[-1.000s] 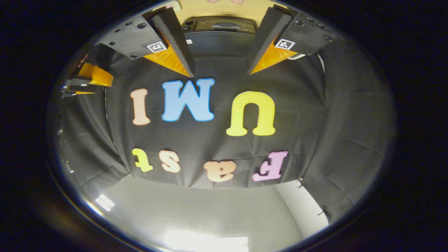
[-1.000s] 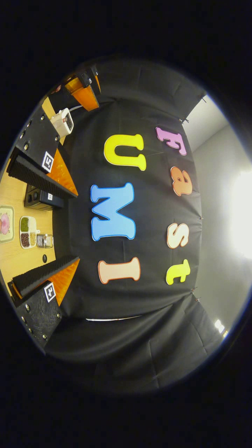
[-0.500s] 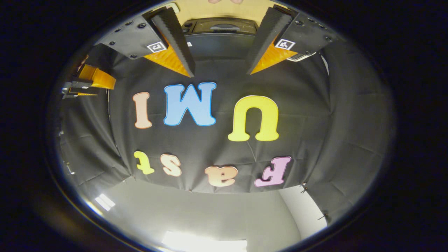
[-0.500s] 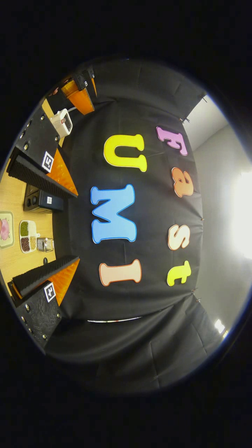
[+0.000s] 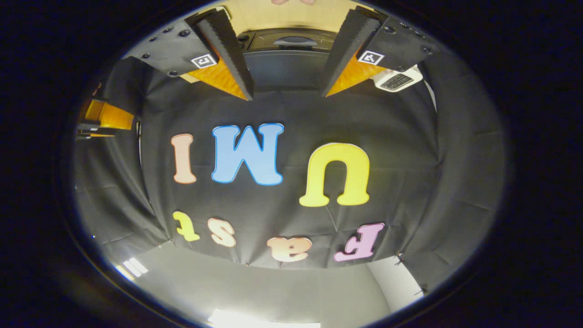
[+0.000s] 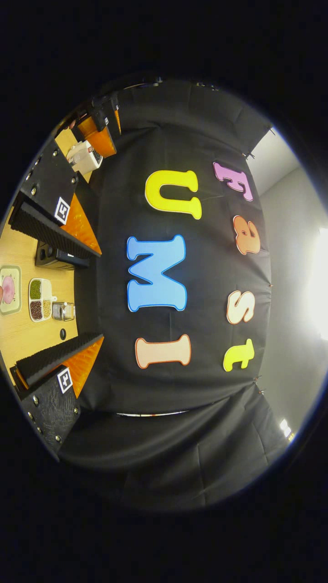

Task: Open the electric oven with the left hand, put the food in, and close the electric oven.

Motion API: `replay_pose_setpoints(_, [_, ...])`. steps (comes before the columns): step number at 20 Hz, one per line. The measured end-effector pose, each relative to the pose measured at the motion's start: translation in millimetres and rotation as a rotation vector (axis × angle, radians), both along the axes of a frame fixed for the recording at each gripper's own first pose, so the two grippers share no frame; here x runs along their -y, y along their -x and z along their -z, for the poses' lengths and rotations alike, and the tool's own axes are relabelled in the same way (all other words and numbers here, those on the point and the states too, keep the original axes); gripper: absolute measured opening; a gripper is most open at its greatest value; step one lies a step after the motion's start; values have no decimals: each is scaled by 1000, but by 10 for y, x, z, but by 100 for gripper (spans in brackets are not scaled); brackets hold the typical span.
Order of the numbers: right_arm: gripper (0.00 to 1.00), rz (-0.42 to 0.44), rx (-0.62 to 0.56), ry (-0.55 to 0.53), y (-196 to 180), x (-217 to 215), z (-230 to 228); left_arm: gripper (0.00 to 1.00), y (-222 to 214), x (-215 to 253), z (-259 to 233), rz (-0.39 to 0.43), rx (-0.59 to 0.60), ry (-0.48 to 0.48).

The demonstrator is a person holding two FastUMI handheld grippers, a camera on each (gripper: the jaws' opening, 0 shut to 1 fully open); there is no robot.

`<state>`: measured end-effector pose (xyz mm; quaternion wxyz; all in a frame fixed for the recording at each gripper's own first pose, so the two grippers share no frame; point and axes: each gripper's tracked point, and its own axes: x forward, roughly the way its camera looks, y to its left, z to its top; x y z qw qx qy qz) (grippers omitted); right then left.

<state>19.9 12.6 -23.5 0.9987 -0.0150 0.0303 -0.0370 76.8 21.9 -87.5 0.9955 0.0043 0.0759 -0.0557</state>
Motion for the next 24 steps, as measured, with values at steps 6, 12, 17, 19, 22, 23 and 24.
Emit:
replay_pose_setpoints(6, [98,47,-48,16,-9,215,186,97,-315,105,887,46,-174,11])
replay_pose_setpoints(12, [98,78,-94,4,-111,321,346,100,-620,24,1621,56,-289,-56])
replay_pose_setpoints(17, [98,100,-126,0,-183,335,456,97,-830,-26,2110,60,-381,-70])
replay_pose_setpoints(19, [98,111,-134,-3,-189,354,483,97,-859,-36,2239,64,-397,-87])
replay_pose_setpoints(22, [98,122,-146,6,-216,385,522,100,-925,-57,2380,69,-417,-104])
replay_pose_setpoints(23, [98,126,-150,8,-221,390,518,97,-935,-56,2427,70,-428,-106])
replay_pose_setpoints(24, [98,131,-151,9,-222,403,522,97,-938,-43,2498,70,-440,-108])
